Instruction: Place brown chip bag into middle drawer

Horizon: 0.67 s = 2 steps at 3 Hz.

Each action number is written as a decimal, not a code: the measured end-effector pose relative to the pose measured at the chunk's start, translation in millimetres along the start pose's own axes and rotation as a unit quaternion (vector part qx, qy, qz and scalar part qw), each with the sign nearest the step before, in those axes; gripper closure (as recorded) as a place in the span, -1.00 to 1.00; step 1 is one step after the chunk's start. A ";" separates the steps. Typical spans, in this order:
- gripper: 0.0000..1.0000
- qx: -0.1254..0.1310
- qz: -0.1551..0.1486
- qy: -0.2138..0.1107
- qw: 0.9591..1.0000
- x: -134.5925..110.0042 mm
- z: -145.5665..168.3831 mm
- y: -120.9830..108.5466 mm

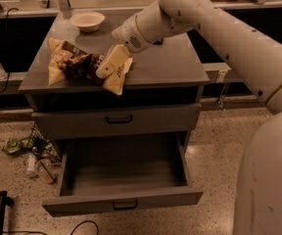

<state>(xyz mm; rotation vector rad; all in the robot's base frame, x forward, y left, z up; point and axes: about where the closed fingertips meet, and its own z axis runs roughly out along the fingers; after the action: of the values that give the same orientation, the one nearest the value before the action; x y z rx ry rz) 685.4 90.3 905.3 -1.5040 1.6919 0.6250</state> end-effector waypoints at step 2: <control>-0.56 -0.014 0.017 0.025 0.999 14.8 45.0 1.7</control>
Offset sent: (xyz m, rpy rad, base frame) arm 0.0132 0.0349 -0.0488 -0.0604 0.0588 -0.0103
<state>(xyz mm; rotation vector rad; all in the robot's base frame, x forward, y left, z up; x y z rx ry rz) 693.7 117.0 867.0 -1.5241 1.7564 0.6367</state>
